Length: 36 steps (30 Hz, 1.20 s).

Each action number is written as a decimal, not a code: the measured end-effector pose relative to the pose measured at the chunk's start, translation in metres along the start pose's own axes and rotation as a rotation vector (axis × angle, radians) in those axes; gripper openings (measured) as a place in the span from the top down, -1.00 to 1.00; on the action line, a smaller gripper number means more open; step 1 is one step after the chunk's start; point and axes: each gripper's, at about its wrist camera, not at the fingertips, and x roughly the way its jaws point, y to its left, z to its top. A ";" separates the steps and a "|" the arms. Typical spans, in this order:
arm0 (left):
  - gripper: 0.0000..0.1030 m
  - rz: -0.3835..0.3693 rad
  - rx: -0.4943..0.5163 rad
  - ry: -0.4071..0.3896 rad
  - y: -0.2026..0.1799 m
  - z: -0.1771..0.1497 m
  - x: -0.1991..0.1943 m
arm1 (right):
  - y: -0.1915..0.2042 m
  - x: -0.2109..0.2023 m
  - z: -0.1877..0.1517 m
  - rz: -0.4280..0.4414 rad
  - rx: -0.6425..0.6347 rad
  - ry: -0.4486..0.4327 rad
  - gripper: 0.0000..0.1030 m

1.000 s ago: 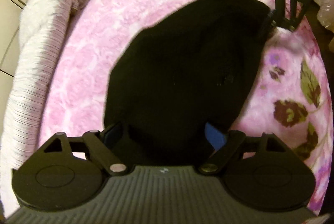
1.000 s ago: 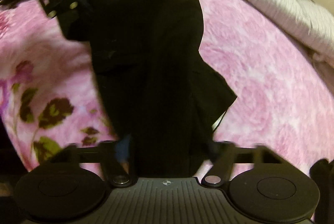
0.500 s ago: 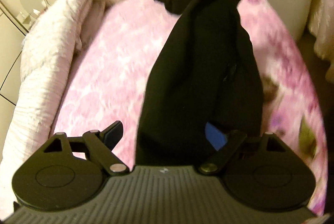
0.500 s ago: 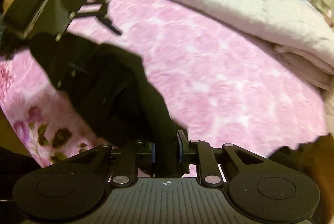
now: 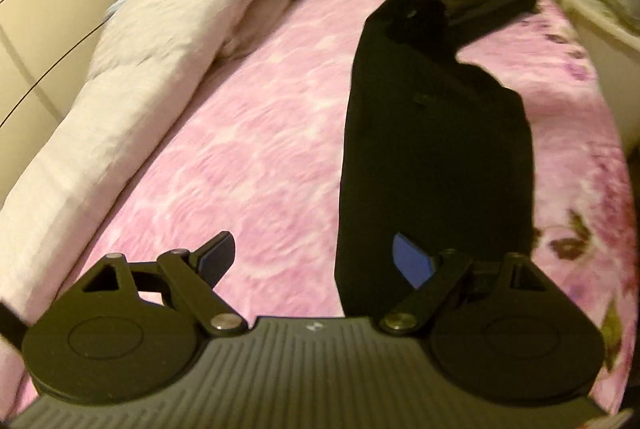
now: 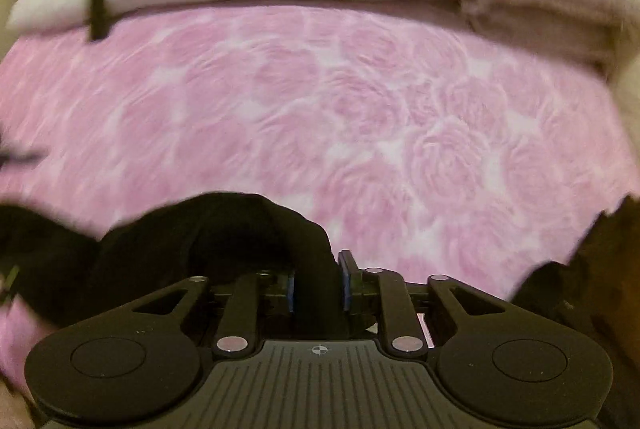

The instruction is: Fold clothes

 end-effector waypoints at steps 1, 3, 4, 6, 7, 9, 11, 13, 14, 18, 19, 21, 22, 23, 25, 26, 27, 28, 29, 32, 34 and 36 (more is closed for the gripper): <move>-0.63 0.008 -0.011 0.014 -0.001 0.002 0.006 | -0.012 0.019 0.011 0.017 0.039 -0.007 0.42; -0.64 0.008 -0.013 0.033 -0.005 0.007 0.010 | -0.031 0.038 0.023 0.005 0.090 -0.032 0.15; -0.64 -0.003 -0.011 0.039 -0.009 0.009 0.012 | -0.041 0.037 0.025 -0.001 0.118 -0.055 0.14; -0.64 -0.036 -0.002 0.052 -0.025 0.017 0.021 | -0.059 0.031 0.020 0.007 0.146 -0.081 0.13; -0.64 -0.051 0.014 0.058 -0.033 0.021 0.029 | -0.067 0.026 0.014 0.017 0.150 -0.087 0.08; -0.64 -0.070 0.053 0.064 -0.047 0.029 0.047 | -0.082 0.017 -0.007 0.041 0.148 -0.087 -0.16; -0.64 -0.063 0.083 0.081 -0.057 0.036 0.072 | -0.092 0.015 -0.036 0.066 0.142 -0.058 -0.28; -0.63 -0.055 0.124 0.100 -0.064 0.041 0.098 | -0.095 0.019 -0.066 0.090 0.145 -0.007 -0.28; -0.59 -0.059 0.166 0.104 -0.067 0.043 0.110 | -0.096 0.024 -0.078 0.109 0.152 0.014 -0.28; 0.09 -0.124 0.370 0.110 -0.081 0.042 0.144 | -0.091 0.042 -0.117 0.184 0.174 0.073 -0.28; 0.23 -0.137 0.385 0.111 -0.078 0.045 0.147 | -0.088 0.045 -0.125 0.201 0.179 0.078 -0.28; 0.42 -0.158 0.339 0.110 -0.060 0.055 0.148 | -0.085 0.047 -0.135 0.229 0.213 0.061 -0.28; 0.45 -0.159 0.292 0.109 -0.047 0.062 0.148 | -0.084 0.047 -0.137 0.240 0.233 0.055 -0.28; 0.63 -0.148 0.215 0.109 -0.028 0.069 0.148 | -0.084 0.046 -0.140 0.250 0.253 0.049 -0.28; 0.70 -0.118 0.080 0.115 0.013 0.081 0.148 | -0.084 0.045 -0.142 0.264 0.298 0.038 -0.28; 0.71 -0.094 0.030 0.119 0.033 0.086 0.149 | -0.084 0.045 -0.144 0.274 0.322 0.033 -0.28; 0.71 -0.062 -0.004 0.125 0.052 0.089 0.151 | -0.083 0.045 -0.145 0.286 0.345 0.028 -0.28; 0.71 -0.035 -0.037 0.133 0.070 0.090 0.154 | -0.082 0.045 -0.146 0.301 0.365 0.018 -0.28; 0.73 -0.015 -0.068 0.144 0.087 0.090 0.159 | -0.080 0.045 -0.145 0.314 0.371 0.007 -0.28; 0.89 0.012 -0.149 0.178 0.121 0.087 0.174 | -0.073 0.051 -0.140 0.315 0.351 0.000 -0.28; 0.96 0.019 -0.196 0.189 0.137 0.085 0.183 | -0.072 0.057 -0.138 0.292 0.352 -0.001 -0.28; 0.96 0.040 -0.211 0.184 0.147 0.085 0.191 | -0.078 0.060 -0.140 0.273 0.376 -0.001 -0.28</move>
